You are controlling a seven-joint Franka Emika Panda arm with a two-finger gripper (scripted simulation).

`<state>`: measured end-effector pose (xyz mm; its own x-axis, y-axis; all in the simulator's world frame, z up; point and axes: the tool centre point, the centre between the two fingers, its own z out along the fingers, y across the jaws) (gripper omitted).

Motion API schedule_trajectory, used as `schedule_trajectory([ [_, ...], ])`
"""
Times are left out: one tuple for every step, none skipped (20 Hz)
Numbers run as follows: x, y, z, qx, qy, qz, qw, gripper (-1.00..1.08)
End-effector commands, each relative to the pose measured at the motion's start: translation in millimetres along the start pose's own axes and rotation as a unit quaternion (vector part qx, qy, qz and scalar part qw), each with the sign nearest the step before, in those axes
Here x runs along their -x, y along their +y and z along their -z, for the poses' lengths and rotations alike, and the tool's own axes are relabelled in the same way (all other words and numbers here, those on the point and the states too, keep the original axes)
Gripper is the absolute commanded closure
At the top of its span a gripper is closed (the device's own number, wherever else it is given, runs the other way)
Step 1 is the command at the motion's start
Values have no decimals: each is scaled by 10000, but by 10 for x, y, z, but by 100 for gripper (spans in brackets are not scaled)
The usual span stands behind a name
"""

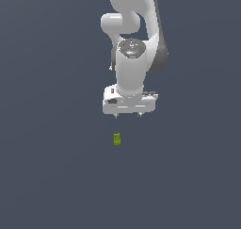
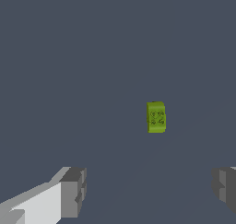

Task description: Pick up the object and move it to a goal position.

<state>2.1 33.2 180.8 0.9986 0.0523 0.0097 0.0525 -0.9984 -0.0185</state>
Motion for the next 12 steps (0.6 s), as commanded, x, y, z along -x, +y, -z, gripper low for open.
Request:
schedule_trajectory([
  [0, 0, 0, 0, 0, 0, 10000, -92],
  [2, -2, 1, -1, -3, -2, 10000, -92],
  [6, -8, 1, -6, -11, -8, 10000, -92],
  [14, -17, 1, -14, -26, -19, 10000, -92],
  [25, -31, 2, -24, -46, -33, 10000, -92],
  [40, -48, 2, -38, -72, -51, 10000, -92],
  [56, -67, 3, -54, -101, -72, 9999, -92],
  [70, -84, 4, -67, -126, -90, 9999, -92],
  [80, -96, 4, -77, -146, -103, 9998, -92],
  [87, -104, 3, -83, -159, -112, 9998, -92],
  [91, -109, 3, -87, -167, -117, 9998, -92],
  [92, -111, 4, -87, -167, -117, 9998, -92],
])
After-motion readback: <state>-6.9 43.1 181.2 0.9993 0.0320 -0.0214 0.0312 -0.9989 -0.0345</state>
